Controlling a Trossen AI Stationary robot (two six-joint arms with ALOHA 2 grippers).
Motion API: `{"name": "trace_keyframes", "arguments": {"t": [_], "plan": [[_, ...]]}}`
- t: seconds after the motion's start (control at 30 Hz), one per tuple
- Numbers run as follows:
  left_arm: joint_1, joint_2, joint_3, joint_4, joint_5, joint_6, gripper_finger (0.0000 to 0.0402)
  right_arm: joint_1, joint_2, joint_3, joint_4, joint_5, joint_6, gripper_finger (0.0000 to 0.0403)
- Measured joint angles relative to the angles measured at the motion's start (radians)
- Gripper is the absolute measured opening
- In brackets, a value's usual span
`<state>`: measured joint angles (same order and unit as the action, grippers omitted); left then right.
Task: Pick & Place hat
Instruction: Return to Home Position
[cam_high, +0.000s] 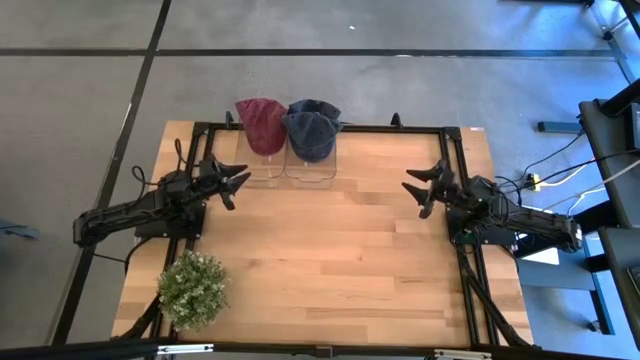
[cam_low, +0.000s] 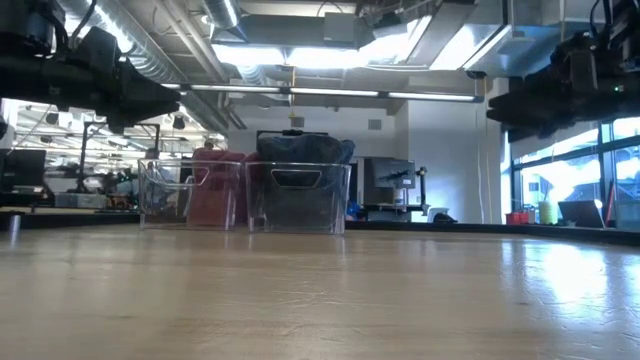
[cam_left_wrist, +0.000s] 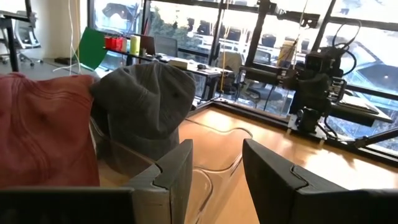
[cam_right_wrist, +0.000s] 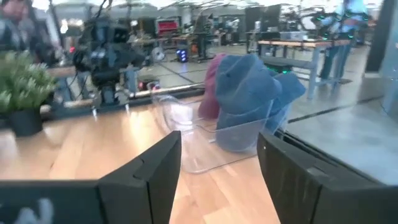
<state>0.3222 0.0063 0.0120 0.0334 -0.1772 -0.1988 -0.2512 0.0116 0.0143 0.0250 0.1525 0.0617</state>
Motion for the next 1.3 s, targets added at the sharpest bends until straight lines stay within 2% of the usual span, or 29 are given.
{"name": "trace_keyframes", "arguments": {"t": [0.1,0.33,1.3], "plan": [[0.0,0.0,0.0,0.0,0.008,0.0,0.0136,0.0,0.007,0.0,-0.007,-0.044,-0.044,0.021],[0.0,0.0,0.0,-0.008,0.088,0.003,0.0136,0.0,0.008,0.0,-0.025,-0.156,0.009,0.021],[0.0,0.0,-0.001,-0.008,0.092,0.003,0.0136,0.0,0.008,0.0,-0.024,-0.155,0.008,0.021]]}}
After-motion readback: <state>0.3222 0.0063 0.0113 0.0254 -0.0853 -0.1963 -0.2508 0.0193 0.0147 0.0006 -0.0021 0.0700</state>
